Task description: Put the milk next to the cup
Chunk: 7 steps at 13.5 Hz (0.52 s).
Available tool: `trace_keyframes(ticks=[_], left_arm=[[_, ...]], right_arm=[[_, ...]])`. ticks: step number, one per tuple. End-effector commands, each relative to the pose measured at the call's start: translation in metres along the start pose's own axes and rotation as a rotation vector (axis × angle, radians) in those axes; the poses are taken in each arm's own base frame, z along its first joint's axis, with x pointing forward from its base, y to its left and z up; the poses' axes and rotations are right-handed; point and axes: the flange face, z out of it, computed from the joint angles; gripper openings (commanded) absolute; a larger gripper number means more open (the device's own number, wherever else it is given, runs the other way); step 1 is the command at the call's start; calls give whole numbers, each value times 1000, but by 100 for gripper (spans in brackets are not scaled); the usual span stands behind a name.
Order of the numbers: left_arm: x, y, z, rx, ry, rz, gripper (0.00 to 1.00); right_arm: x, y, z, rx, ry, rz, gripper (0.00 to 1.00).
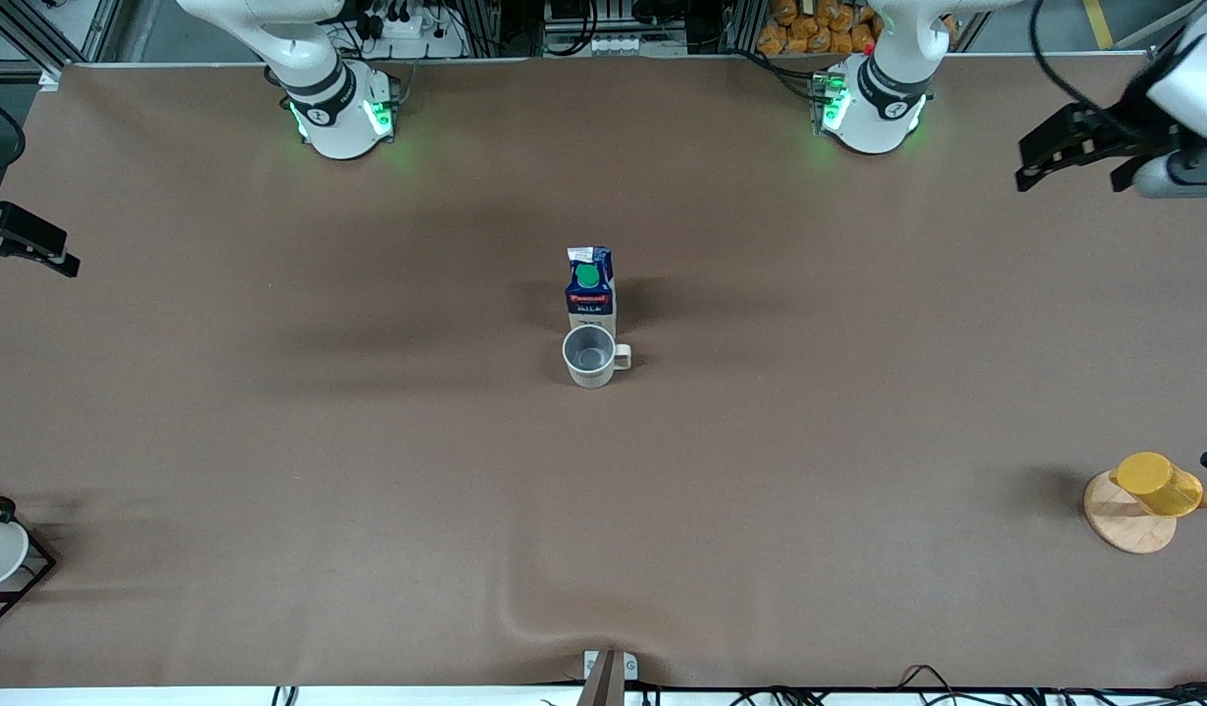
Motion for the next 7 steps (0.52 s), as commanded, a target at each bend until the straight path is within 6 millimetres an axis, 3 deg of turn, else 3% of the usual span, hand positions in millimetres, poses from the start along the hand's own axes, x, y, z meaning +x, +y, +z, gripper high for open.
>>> trace_keyframes(ticks=[1, 4, 7], left_arm=[[-3, -10, -6, -11, -11, 38, 100], [1, -12, -2, 25, 2, 8, 100], [5, -1, 2, 74, 23, 28, 100]], right_arm=[[5, 3, -3, 4, 15, 3, 100], [5, 1, -2, 4, 12, 0, 100], [6, 1, 0, 4, 9, 0, 100]])
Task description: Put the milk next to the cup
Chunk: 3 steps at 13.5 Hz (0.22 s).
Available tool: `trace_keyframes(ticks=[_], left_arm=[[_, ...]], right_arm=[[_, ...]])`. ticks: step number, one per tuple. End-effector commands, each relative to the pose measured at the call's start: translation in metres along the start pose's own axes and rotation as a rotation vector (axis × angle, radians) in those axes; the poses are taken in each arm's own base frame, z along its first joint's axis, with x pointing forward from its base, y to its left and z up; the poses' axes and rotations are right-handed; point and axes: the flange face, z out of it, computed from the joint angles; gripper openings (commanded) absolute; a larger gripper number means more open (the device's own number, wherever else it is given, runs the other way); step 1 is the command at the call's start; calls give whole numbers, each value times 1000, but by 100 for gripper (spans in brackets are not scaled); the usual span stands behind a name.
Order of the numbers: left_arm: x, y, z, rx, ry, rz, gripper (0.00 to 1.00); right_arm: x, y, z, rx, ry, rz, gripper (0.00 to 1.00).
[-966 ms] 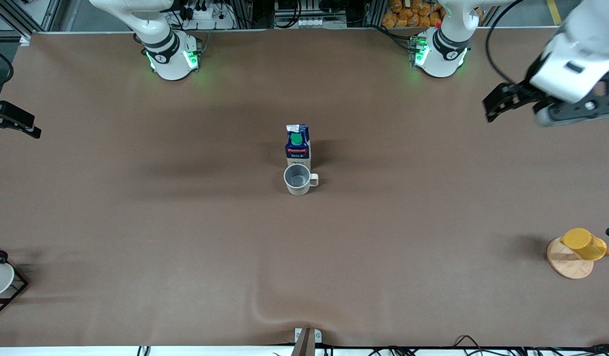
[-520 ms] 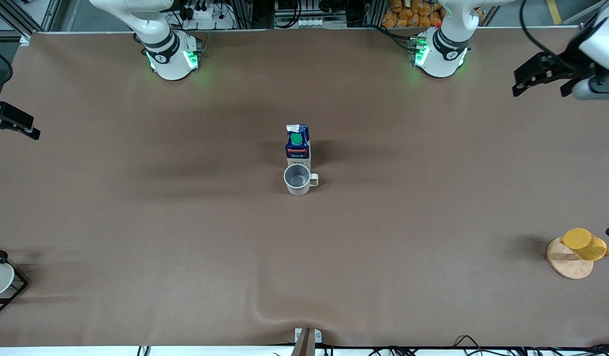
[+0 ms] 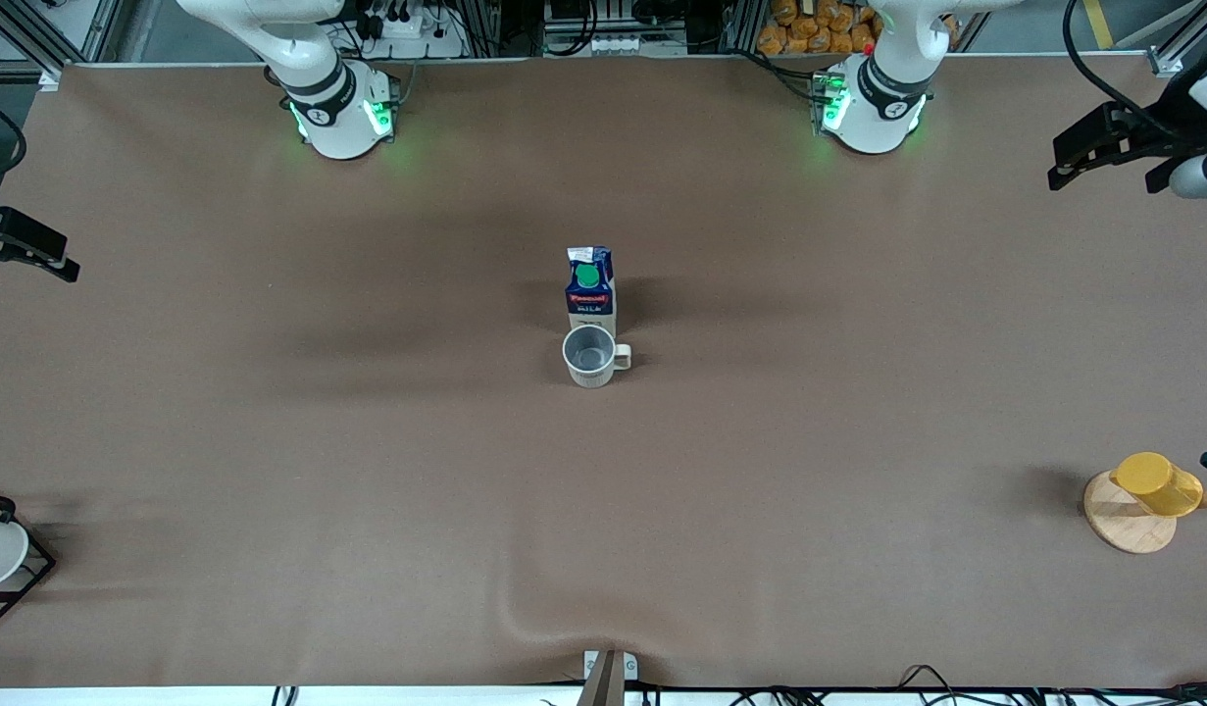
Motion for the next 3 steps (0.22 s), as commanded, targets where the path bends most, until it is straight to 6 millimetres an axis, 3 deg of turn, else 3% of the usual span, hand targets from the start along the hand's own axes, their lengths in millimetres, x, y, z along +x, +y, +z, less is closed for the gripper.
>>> trace_keyframes(ticks=[1, 3], left_arm=[[2, 5, -3, 23, 36, 3, 100], [3, 5, -3, 20, 43, -3, 100]], right_arm=[[4, 1, -1, 6, 3, 1, 100], [4, 2, -2, 5, 4, 1, 100]])
